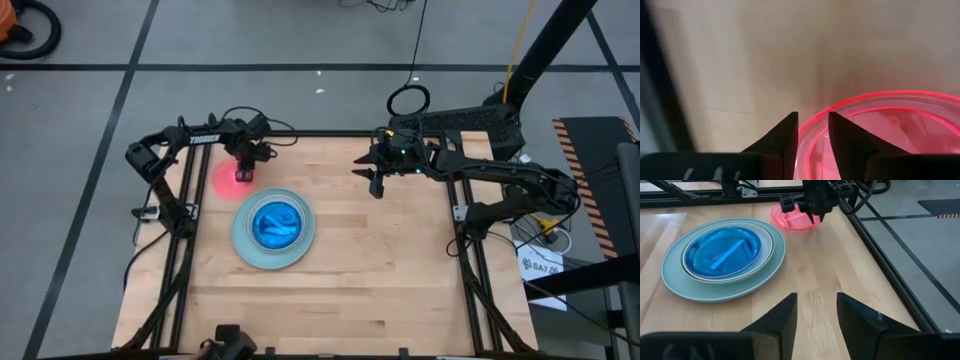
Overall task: Stack plastic plates
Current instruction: Stack the pink plate on top of the light blue plate
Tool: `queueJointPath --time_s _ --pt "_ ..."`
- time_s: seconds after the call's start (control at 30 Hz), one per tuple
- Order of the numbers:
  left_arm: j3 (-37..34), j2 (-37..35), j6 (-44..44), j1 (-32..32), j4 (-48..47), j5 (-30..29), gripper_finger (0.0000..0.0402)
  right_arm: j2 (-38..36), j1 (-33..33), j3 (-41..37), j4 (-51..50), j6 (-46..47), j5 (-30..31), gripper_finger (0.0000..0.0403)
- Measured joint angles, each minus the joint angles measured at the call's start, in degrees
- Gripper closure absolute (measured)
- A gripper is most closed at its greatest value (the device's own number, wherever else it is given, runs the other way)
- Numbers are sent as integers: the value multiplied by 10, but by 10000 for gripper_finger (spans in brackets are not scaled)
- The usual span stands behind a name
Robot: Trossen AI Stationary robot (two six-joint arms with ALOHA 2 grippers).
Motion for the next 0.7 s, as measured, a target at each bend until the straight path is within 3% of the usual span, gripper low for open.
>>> queueJointPath --time_s 0.13,0.23,0.4,0.57,0.7 --pt "34 -1 -51 -2 4 -30 287 0 0 0 -2 0 0 273" --pt "72 -1 -76 0 -11 -20 287 0 0 0 -2 0 0 273" --pt "112 -2 33 3 -84 63 286 0 0 0 -6 1 0 273" --pt "113 -2 115 3 -99 45 286 0 0 0 -19 1 0 273" --pt "113 -2 107 3 -100 44 286 0 0 0 -30 0 0 273"
